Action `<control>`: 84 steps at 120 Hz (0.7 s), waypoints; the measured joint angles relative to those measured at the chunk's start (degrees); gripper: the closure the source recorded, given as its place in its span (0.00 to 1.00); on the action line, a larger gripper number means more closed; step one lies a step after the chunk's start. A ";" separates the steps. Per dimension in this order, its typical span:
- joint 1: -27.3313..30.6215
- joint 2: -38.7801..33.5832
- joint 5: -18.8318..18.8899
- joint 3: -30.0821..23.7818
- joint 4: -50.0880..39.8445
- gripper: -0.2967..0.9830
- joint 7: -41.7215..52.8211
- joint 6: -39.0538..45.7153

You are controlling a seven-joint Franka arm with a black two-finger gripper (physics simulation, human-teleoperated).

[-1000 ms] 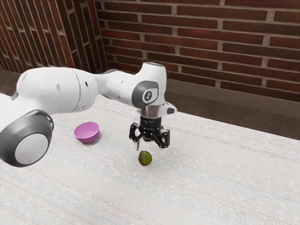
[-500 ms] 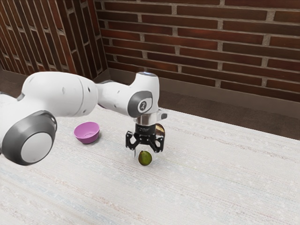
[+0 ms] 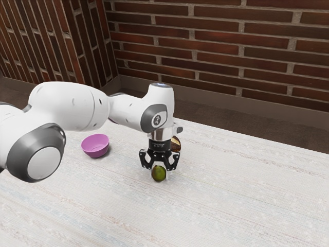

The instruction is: Place the pear in the bowl.

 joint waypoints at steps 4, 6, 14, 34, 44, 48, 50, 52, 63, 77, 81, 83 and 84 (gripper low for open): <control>0.00 -0.14 0.01 0.00 0.01 0.52 -0.09 0.02; 0.00 -0.23 0.01 0.01 0.02 0.52 -0.13 0.03; 0.01 -0.85 0.05 0.08 0.02 0.52 -0.28 0.05; 2.24 -4.06 0.48 0.17 0.06 0.53 -0.62 0.11; 3.81 -5.27 0.75 0.17 0.17 0.55 -0.77 0.12; 4.49 -5.57 0.84 0.17 0.19 0.55 -0.83 0.12; 4.84 -5.67 0.89 0.17 0.21 0.56 -0.84 0.12; 5.19 -5.74 0.93 0.17 0.24 0.56 -0.86 0.11; 7.42 -6.83 1.81 -0.07 0.51 0.58 -0.96 0.13; 11.58 -8.05 2.90 -0.23 0.88 0.59 -1.11 0.20; 13.19 -8.13 3.05 -0.25 0.92 0.60 -1.11 0.21; 14.14 -8.15 3.11 -0.29 0.95 0.60 -1.10 0.21; 14.60 -8.16 3.13 -0.30 0.97 0.60 -1.10 0.22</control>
